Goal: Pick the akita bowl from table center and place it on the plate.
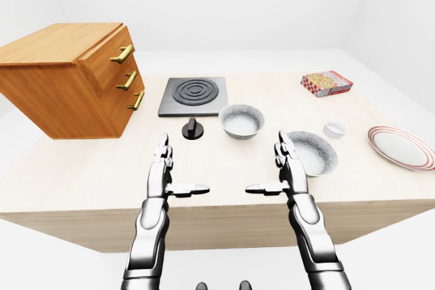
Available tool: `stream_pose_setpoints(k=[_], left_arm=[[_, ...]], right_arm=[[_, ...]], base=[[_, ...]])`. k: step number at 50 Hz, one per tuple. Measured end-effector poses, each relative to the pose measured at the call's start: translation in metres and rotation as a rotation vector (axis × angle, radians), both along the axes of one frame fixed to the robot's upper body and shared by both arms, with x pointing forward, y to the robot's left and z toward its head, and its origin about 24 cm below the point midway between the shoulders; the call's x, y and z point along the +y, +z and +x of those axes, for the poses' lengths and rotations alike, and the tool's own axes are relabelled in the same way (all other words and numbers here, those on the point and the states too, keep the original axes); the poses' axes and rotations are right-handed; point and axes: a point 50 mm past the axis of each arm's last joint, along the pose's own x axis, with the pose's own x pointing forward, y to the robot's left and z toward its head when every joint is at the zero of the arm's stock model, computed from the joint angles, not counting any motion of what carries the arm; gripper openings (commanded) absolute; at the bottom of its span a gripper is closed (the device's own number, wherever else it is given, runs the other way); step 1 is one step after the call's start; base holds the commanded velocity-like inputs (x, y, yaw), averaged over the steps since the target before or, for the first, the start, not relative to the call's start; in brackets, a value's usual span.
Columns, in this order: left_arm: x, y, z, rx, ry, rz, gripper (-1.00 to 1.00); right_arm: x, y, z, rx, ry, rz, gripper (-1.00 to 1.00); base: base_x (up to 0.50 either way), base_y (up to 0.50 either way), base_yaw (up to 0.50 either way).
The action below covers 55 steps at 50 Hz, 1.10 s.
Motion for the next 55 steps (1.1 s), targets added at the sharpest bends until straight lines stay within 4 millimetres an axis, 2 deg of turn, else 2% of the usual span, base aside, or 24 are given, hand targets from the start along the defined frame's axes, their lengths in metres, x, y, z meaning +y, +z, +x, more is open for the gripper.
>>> stream_pose_setpoints(k=[8, 15, 26, 33, 55], left_arm=[[0.008, 0.001, 0.007, 0.014, 0.012, -0.004, 1.0], [0.016, 0.007, 0.017, 0.015, 0.028, -0.001, 1.0], [0.027, 0.034, 0.039, -0.062, 0.058, 0.015, 1.0], [0.03, 0.05, 0.044, -0.118, 0.068, 0.017, 1.0], [0.03, 0.069, 0.045, -0.195, 0.073, 0.011, 1.0]], right_arm=[[0.001, 0.002, 0.004, 0.006, 0.014, -0.044, 1.0], [0.004, 0.013, 0.013, -0.006, 0.024, -0.099, 1.0], [0.007, 0.05, 0.027, -0.143, 0.048, -0.144, 1.0], [0.008, 0.07, 0.03, -0.219, 0.061, -0.145, 1.0], [0.012, 0.087, 0.028, -0.291, 0.084, -0.154, 1.0]], base=[[0.0, 0.0, 0.0], [0.0, 0.0, 0.0], [0.0, 0.0, 0.0], [0.0, 0.0, 0.0], [0.0, -0.48, 0.0]])
